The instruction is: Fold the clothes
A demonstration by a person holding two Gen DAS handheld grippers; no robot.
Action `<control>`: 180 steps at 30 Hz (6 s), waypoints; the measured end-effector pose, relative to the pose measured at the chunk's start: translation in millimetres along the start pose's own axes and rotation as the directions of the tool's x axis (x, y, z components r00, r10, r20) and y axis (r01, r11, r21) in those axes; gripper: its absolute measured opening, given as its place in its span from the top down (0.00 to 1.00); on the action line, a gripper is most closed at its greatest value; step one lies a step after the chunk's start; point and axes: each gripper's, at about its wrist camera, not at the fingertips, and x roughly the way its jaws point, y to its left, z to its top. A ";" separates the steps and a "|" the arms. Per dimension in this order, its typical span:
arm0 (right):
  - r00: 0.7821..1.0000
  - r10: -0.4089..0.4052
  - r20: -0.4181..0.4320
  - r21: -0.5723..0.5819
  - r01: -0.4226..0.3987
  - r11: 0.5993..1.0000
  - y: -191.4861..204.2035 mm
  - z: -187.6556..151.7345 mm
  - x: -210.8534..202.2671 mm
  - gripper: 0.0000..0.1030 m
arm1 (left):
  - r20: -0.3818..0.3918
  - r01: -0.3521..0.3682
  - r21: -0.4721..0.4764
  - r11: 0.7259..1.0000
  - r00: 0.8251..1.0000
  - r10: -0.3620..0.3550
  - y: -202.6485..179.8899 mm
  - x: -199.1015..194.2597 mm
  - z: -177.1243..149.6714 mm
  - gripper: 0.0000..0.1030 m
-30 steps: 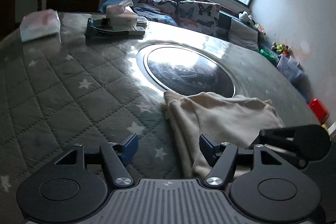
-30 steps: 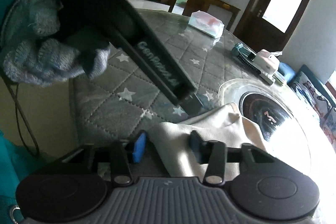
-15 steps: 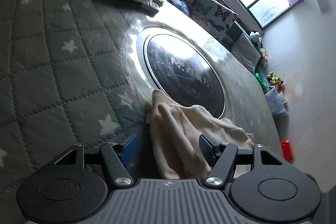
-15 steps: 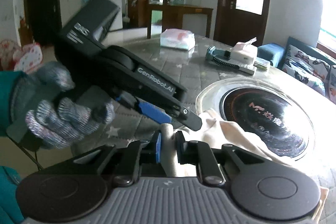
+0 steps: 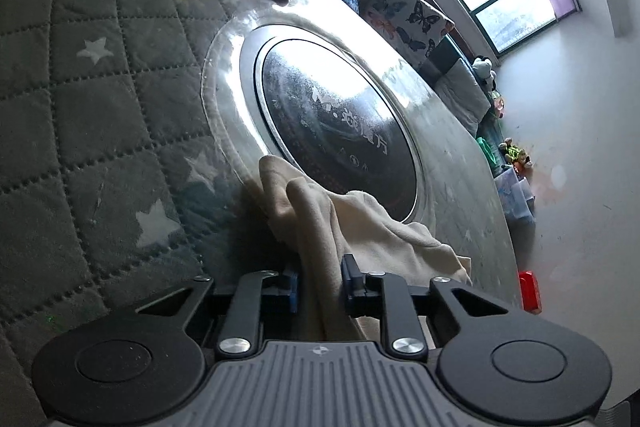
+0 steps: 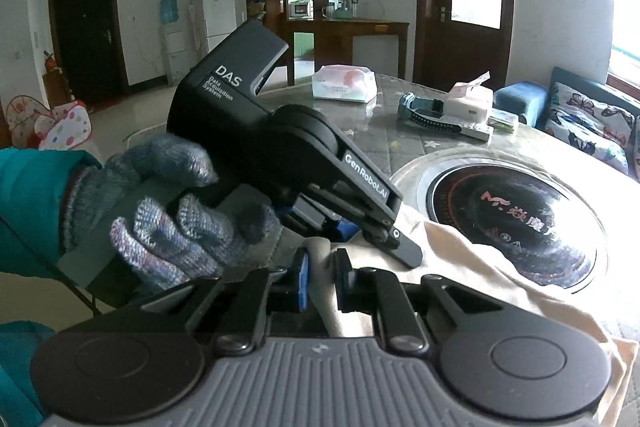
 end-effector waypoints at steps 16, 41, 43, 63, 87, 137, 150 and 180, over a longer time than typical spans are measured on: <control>0.916 -0.396 -0.069 0.231 0.401 0.887 -100.3 -43.0 -42.9 0.64 | 0.015 -0.021 0.049 0.999 1.000 0.020 -5.4 -2.8 -0.5 0.79; 0.877 -0.467 -0.114 0.479 0.460 0.748 -168.7 -80.9 -62.9 0.87 | 0.027 -0.066 0.118 0.991 0.998 0.063 -18.0 -0.8 -1.1 0.79; 0.871 -0.481 -0.100 0.477 0.466 0.745 -168.1 -78.3 -68.5 0.89 | 0.031 -0.073 0.127 0.989 0.997 0.069 -23.0 -2.0 0.7 0.80; 0.714 -0.699 -0.044 0.455 0.637 0.622 -205.6 -57.3 -142.2 0.90 | 0.038 -0.007 0.375 0.927 0.999 -0.008 -166.5 71.8 29.7 0.82; 0.584 -0.767 -0.268 0.460 0.777 0.431 -300.5 -102.6 -143.6 0.90 | -0.074 -0.031 0.480 0.877 0.994 0.076 -219.3 183.3 24.0 0.77; 0.725 -0.661 -0.195 0.468 0.661 0.587 -302.4 -82.4 -78.0 0.71 | 0.029 -0.136 0.656 0.743 0.987 0.156 -246.1 233.6 26.8 0.59; 0.725 -0.656 -0.208 0.505 0.654 0.563 -243.5 -90.4 -104.1 0.66 | 0.044 -0.123 0.691 0.713 0.991 0.128 -236.2 190.4 9.4 0.58; 0.663 -0.705 -0.252 0.466 0.722 0.512 -186.1 -115.8 -111.1 0.65 | 0.087 -0.148 0.713 0.686 0.989 0.123 -196.6 140.3 -37.8 0.50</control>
